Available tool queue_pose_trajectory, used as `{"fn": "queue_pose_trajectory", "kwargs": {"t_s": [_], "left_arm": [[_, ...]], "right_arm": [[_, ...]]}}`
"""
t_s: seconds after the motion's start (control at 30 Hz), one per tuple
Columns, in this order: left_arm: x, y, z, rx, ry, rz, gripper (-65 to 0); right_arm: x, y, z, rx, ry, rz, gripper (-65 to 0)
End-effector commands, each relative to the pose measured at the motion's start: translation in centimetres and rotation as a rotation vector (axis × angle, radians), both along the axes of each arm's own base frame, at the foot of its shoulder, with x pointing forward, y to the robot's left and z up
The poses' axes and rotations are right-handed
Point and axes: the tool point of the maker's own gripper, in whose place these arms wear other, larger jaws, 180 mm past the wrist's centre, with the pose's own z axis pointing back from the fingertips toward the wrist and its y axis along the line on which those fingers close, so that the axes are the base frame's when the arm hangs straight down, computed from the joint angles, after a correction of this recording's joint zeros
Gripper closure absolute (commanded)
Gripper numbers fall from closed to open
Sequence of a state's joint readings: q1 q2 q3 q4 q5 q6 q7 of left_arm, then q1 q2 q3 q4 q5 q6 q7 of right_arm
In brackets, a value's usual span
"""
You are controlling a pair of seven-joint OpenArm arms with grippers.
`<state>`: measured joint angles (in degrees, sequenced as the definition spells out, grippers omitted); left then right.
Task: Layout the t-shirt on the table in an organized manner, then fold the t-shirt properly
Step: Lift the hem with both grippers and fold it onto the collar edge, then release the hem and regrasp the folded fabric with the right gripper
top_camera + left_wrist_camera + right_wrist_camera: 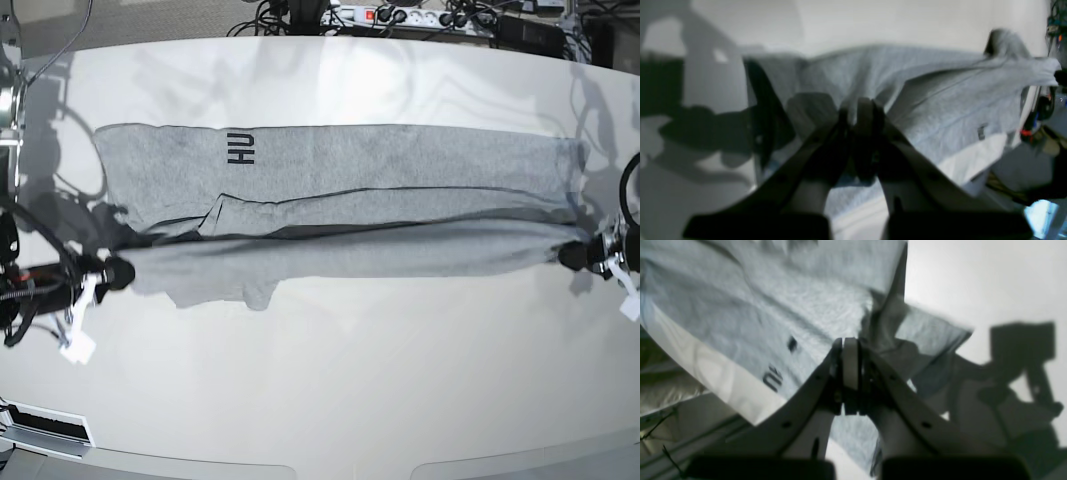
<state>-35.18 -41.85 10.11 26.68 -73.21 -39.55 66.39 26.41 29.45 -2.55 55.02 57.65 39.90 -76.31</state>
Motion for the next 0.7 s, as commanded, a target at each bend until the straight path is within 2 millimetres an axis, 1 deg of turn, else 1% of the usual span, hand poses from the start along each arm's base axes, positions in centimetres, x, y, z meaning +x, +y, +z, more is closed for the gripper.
{"fn": "queue_pose_trajectory", "kwargs": {"t_s": [0.0,0.17,0.2,0.33,0.47,0.5,0.57,0.6,0.63,0.67], "left_arm": [[1.0,0.7,1.7,-0.004,-0.049,0.009,0.0],[-0.3,0.1,0.4,-0.040,-0.023,0.023,0.0],[-0.6,0.1,0.1,-0.040,-0.015,0.025,0.0],[-1.1,0.3,-0.4,-0.031,-0.006,0.028,0.0],[-0.4,0.4,-0.2,-0.033,-0.040,0.051,0.0],[-0.3,0.5,-0.1,-0.034,-0.048,0.056,0.0],[0.0,0.5,0.0,-0.035,-0.063,0.066,0.0],[0.1,0.6,0.1,-0.036,-0.069,0.071,-4.6],[0.2,0.6,0.1,-0.037,-0.073,0.073,-11.2],[0.3,0.6,0.2,-0.037,-0.078,0.077,-18.1]], "right_arm": [[1.1,-0.6,1.5,-0.001,-0.047,-0.008,0.0],[-0.9,-0.7,-0.5,-0.006,0.006,-0.010,0.0],[-1.0,-0.7,-0.6,-0.006,0.009,-0.010,0.0],[-0.6,-0.6,-0.4,0.005,-0.012,-0.020,0.0],[-0.5,-0.5,-0.3,0.009,-0.016,-0.021,0.0],[-0.5,-0.6,-0.3,0.007,-0.015,-0.021,-1.3],[-0.5,-0.7,-0.3,0.003,-0.015,-0.022,-16.1],[-0.5,-0.8,-0.3,0.001,-0.015,-0.022,-24.3],[-0.4,-0.9,-0.2,-0.001,-0.018,-0.023,-30.5],[-0.4,-1.0,-0.1,-0.006,-0.019,-0.023,-34.5]]}}
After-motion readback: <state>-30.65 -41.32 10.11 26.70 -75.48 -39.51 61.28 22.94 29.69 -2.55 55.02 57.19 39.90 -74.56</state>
